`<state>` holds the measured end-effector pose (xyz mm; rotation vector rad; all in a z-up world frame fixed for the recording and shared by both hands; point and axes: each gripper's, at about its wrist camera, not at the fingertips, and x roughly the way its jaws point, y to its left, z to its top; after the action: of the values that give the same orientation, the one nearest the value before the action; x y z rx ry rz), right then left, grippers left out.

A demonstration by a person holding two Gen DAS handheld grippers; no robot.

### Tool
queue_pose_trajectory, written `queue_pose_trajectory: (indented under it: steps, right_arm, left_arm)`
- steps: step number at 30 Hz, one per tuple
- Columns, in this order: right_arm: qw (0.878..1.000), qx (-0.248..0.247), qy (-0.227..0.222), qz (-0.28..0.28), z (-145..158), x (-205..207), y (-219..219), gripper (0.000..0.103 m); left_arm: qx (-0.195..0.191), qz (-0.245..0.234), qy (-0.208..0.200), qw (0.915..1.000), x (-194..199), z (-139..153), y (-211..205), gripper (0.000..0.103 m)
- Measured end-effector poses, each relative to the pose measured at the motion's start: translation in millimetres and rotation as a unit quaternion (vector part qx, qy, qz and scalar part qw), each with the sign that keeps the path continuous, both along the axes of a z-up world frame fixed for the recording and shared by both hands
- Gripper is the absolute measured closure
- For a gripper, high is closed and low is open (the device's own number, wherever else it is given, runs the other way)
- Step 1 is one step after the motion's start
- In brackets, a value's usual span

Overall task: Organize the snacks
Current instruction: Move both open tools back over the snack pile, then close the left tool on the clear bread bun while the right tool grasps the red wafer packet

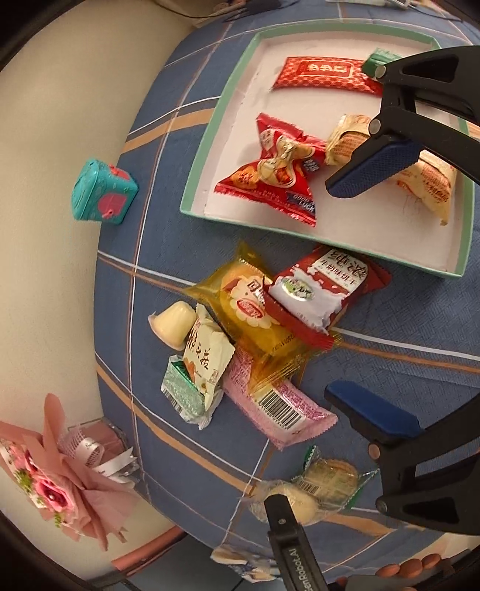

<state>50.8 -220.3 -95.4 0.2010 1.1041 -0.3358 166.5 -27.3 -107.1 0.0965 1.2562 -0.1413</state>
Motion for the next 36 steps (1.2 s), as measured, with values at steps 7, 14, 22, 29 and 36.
queue_pose_trajectory:
  steps: [7, 14, 22, 29, 36]
  right_arm:
    - [0.999, -0.025, 0.026, 0.015, -16.6, 13.9, 8.1, 0.026]
    - [0.998, -0.05, 0.031, 0.006, -20.8, 19.4, 3.6, 0.042]
    - [0.997, -0.07, 0.021, 0.006, -12.1, 17.3, 3.5, 0.068]
    - [0.998, -0.063, 0.015, 0.009, -5.0, 15.1, 6.2, 0.075]
    - [0.999, -0.05, -0.002, 0.008, 11.2, 8.1, 8.3, 0.077]
  left_arm:
    - [-0.004, -0.003, 0.019, 0.9998, 10.3, -19.3, -1.2, 0.003]
    - [0.018, 0.007, 0.023, 0.9996, 19.6, -32.3, 1.0, 0.021]
    - [-0.002, 0.015, 0.02, 0.9997, 22.0, -34.0, 5.4, 0.042]
    - [-0.017, 0.008, 0.006, 0.9998, 18.1, -22.7, 5.9, 0.048]
    - [-0.023, 0.005, -0.03, 0.9993, 3.2, 4.7, 4.4, 0.048]
